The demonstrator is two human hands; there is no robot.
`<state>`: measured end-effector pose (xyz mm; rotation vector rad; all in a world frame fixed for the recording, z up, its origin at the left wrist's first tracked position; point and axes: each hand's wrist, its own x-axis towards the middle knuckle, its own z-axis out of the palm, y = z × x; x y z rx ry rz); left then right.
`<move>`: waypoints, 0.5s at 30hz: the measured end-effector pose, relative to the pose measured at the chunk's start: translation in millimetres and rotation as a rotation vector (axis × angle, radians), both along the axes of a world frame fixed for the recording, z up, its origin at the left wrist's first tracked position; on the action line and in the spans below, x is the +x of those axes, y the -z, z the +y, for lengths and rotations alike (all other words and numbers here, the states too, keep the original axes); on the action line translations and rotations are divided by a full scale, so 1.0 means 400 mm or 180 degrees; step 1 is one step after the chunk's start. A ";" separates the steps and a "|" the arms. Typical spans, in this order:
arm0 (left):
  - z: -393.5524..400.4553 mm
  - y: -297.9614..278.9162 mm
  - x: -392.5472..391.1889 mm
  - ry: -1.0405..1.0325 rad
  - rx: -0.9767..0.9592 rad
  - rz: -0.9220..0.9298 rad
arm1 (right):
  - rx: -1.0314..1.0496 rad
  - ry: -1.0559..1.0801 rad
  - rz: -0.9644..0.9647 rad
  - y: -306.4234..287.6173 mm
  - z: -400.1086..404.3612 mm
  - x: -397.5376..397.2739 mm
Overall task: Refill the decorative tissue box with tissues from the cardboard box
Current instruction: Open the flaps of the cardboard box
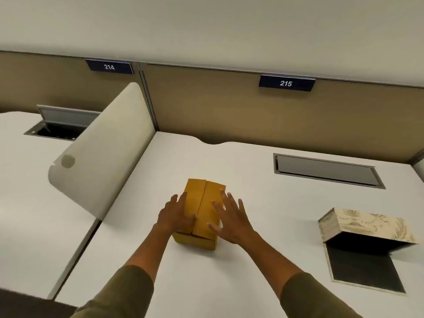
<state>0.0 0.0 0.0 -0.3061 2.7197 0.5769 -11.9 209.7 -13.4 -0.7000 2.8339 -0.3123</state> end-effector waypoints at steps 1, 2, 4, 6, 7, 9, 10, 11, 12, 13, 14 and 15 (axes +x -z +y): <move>-0.004 0.007 -0.010 -0.0008 0.0066 -0.0057 | 0.0058 -0.0073 -0.0088 0.011 -0.014 0.000; -0.008 0.011 -0.020 -0.0047 0.0087 -0.0090 | 0.0120 -0.0112 -0.0167 0.017 -0.030 -0.001; -0.005 0.023 -0.035 -0.0010 0.0082 -0.0176 | 0.0217 -0.0127 -0.0341 0.033 -0.053 0.007; 0.000 0.035 -0.052 0.0044 0.0067 -0.0217 | 0.0232 -0.0061 -0.0444 0.058 -0.078 0.016; 0.000 0.042 -0.058 0.0057 0.0068 -0.0230 | 0.0220 -0.0013 -0.0467 0.065 -0.088 0.020; -0.002 0.052 -0.068 0.0106 0.0082 -0.0238 | 0.0224 0.0065 -0.0424 0.072 -0.103 0.024; -0.004 0.056 -0.072 0.0136 0.0114 -0.0243 | 0.0236 0.0088 -0.0390 0.076 -0.111 0.025; -0.007 0.058 -0.075 0.0165 0.0151 -0.0258 | 0.0256 0.0105 -0.0365 0.077 -0.118 0.026; -0.011 0.060 -0.079 0.0203 0.0184 -0.0284 | 0.0263 0.0107 -0.0351 0.075 -0.123 0.025; -0.017 0.058 -0.085 0.0243 0.0220 -0.0324 | 0.0271 0.0104 -0.0340 0.072 -0.126 0.022; -0.026 0.056 -0.090 0.0276 0.0267 -0.0354 | 0.0272 0.0089 -0.0323 0.068 -0.128 0.019; -0.033 0.052 -0.095 0.0309 0.0353 -0.0363 | 0.0260 0.0077 -0.0312 0.062 -0.127 0.015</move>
